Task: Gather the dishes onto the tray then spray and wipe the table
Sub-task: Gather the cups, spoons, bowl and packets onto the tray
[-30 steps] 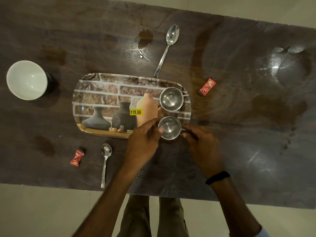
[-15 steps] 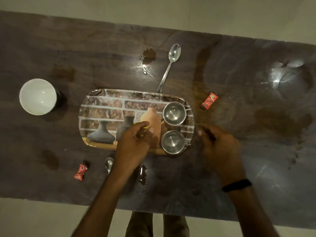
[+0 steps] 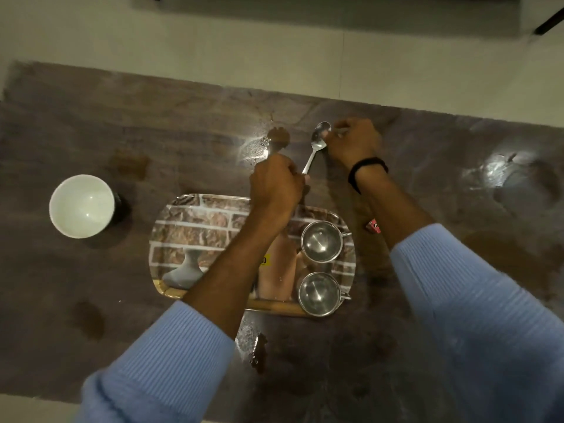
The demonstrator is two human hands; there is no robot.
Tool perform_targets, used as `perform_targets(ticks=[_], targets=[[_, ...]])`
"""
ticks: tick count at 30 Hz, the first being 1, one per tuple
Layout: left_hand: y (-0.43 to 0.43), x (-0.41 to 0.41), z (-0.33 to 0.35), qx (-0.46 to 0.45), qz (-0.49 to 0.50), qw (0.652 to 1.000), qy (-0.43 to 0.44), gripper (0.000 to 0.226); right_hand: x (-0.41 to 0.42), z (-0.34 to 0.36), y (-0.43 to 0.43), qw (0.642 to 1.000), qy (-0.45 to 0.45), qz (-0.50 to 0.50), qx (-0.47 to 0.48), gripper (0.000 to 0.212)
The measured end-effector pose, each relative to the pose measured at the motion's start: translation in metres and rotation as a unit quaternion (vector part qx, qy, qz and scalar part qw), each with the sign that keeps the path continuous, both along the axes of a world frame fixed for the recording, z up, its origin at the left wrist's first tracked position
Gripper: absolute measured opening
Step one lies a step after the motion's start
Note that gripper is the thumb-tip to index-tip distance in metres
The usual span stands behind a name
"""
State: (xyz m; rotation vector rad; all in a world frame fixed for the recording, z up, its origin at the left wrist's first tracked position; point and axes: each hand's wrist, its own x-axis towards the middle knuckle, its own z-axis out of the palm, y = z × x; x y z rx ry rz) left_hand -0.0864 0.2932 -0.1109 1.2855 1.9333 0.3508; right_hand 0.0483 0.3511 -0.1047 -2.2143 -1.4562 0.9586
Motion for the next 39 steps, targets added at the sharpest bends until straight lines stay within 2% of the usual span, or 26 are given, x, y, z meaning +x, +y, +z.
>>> perform_targets(ticks=[5, 8, 14, 19, 23, 28, 34, 39], targets=[[0.007, 0.007, -0.002, -0.016, -0.042, 0.998, 0.042, 0.033, -0.004, -0.003, 0.019, 0.999, -0.018, 0.027, -0.007, 0.024], [0.008, 0.007, 0.004, -0.027, -0.045, 0.997, 0.050, 0.016, -0.004, -0.002, 0.021, 0.998, -0.023, 0.056, 0.005, 0.027], [-0.018, -0.019, 0.032, 0.059, 0.006, 0.998, 0.003, 0.013, -0.014, 0.036, 0.012, 0.991, 0.020, 0.094, 0.093, 0.017], [-0.092, -0.038, 0.060, 0.061, 0.046, 0.997, 0.030, 0.017, -0.035, 0.072, -0.030, 0.967, 0.031, 0.245, 0.055, 0.015], [-0.149, -0.035, 0.061, 0.014, 0.108, 0.994, -0.003, 0.009, -0.047, 0.061, -0.069, 0.940, -0.008, 0.341, 0.019, 0.013], [-0.187, -0.026, 0.036, -0.032, 0.106, 0.994, 0.003, 0.023, -0.052, 0.040, -0.095, 0.928, -0.077, 0.365, -0.022, 0.013], [-0.190, -0.019, 0.021, -0.013, 0.089, 0.994, 0.054, 0.015, -0.053, 0.029, -0.097, 0.915, -0.128, 0.381, -0.023, 0.013], [-0.185, -0.020, 0.010, -0.017, 0.098, 0.994, 0.050, 0.017, -0.054, 0.023, -0.093, 0.917, -0.143, 0.372, -0.028, 0.013]])
